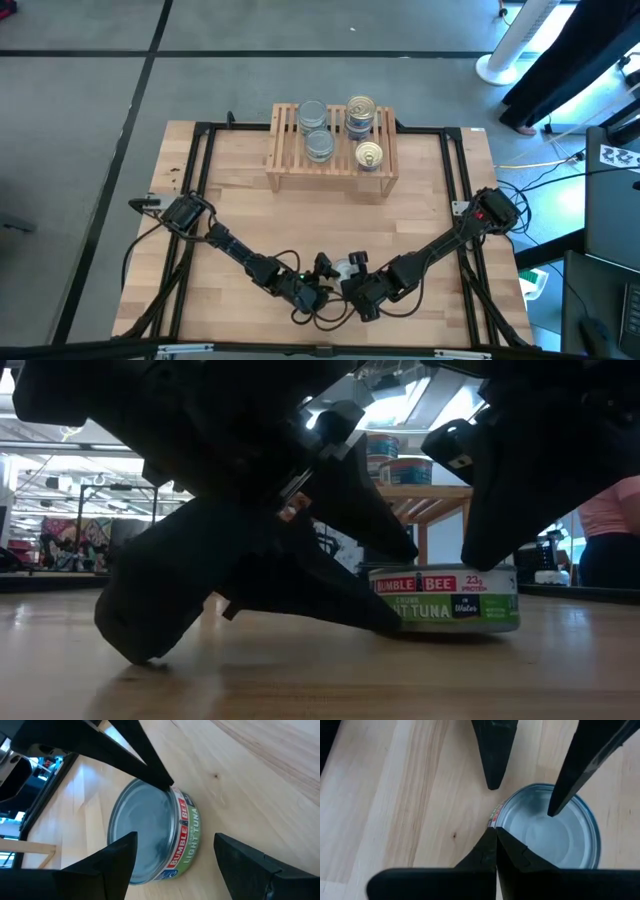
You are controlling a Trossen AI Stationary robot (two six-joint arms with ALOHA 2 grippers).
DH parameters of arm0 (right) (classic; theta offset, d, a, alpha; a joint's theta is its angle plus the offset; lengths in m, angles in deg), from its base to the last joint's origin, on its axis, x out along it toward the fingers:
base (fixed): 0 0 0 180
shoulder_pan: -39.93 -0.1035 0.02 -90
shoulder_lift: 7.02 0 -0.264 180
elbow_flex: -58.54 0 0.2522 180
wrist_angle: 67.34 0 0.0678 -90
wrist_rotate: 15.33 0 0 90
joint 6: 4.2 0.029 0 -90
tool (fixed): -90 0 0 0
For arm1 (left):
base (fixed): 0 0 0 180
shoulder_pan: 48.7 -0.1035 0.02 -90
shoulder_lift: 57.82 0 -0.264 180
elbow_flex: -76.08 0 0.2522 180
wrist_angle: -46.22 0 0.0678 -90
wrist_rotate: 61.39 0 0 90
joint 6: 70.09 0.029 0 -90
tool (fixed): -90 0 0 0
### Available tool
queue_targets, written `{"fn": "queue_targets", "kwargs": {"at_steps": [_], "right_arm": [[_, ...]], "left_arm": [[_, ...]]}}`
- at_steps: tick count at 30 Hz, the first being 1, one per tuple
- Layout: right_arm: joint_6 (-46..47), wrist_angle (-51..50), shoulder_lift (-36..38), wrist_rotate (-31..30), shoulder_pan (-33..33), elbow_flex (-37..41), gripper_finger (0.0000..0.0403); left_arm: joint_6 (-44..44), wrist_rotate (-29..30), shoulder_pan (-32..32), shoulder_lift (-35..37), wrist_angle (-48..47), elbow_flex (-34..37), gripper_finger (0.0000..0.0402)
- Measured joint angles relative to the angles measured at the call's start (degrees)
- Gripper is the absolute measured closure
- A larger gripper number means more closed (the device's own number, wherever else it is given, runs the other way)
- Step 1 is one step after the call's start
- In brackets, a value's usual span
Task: Stack canned seafood by type on shelf
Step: Stack the green white tuna can on top of the green white tuna can on the shelf
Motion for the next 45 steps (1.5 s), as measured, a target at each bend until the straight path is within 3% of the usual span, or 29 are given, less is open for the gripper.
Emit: {"fn": "queue_targets", "kwargs": {"at_steps": [45], "right_arm": [[-1.5, 0.7, 0.0, 0.5, 1.5, -3.5, 0.0403]], "left_arm": [[-0.4, 1.6, 0.0, 0.0, -0.4, 0.0, 0.0141]]}}
